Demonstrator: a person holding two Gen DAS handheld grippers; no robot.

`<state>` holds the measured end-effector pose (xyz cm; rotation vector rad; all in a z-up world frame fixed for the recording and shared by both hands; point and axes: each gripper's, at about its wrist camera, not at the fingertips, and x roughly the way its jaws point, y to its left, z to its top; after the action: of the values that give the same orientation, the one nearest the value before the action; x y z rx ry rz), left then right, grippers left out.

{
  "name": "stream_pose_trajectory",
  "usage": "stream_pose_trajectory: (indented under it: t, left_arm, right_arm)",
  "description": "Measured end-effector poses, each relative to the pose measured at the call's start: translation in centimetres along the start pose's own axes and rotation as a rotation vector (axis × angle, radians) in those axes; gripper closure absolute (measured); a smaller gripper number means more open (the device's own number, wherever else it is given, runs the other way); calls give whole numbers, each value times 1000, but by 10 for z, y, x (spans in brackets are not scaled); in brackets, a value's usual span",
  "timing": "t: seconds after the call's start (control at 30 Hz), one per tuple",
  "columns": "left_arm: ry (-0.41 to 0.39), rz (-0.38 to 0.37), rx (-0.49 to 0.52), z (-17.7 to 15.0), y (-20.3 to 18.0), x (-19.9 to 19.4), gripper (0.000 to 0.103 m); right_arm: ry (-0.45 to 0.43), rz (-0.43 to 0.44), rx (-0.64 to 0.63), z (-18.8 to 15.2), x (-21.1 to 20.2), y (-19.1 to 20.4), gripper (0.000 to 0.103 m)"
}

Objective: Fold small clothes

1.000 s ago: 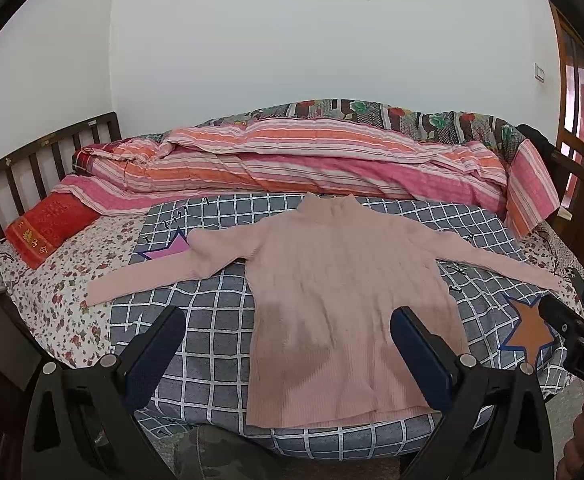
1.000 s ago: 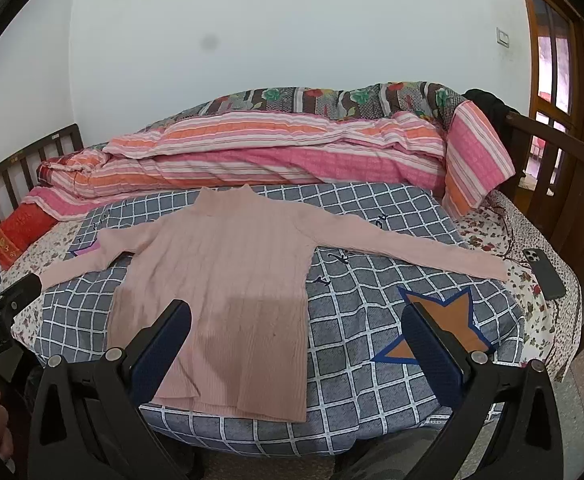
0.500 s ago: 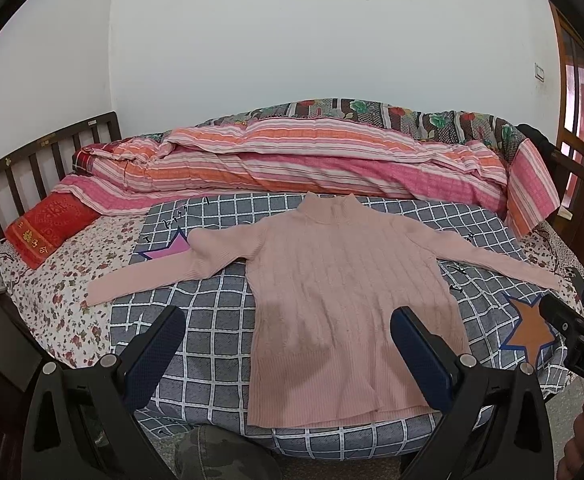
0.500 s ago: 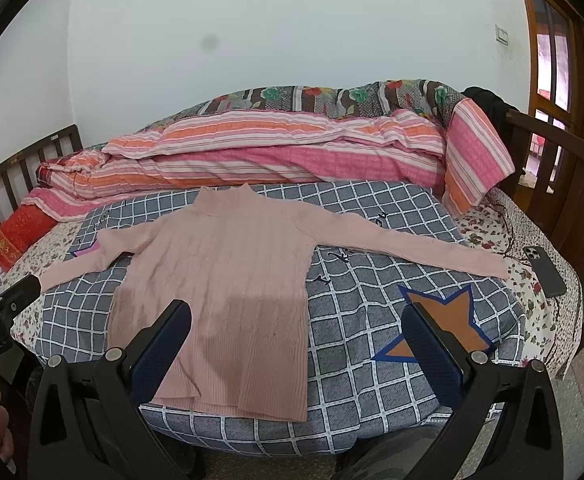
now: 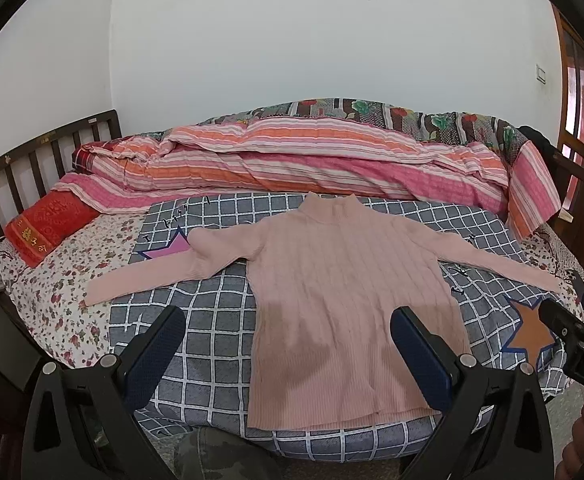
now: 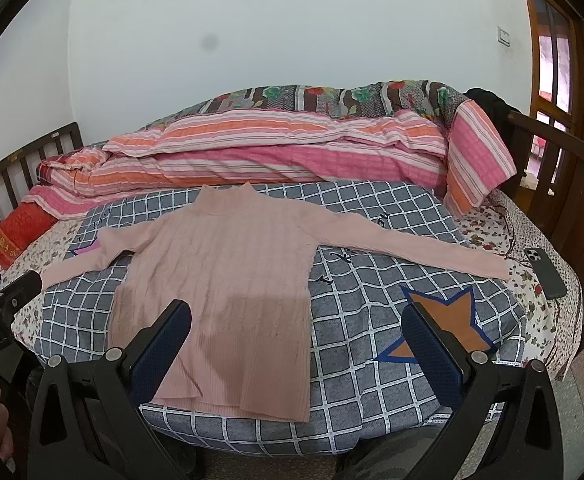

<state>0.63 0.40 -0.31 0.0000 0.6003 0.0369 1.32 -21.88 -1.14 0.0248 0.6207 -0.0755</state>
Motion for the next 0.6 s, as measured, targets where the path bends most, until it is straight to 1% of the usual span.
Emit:
stream_pose_trajectory:
  t: [0.27, 0.43, 0.6]
  left_arm:
    - [-3, -17, 3, 3, 0, 9, 0]
    - [-1, -39, -11, -2, 2, 19, 0]
    - [49, -92, -78, -13, 15, 46, 0]
  right_arm:
    - [2, -3, -4, 1, 2, 4, 0]
    - [12, -7, -1, 0, 9, 6, 0]
    - [37, -13, -5, -4, 25, 9, 0]
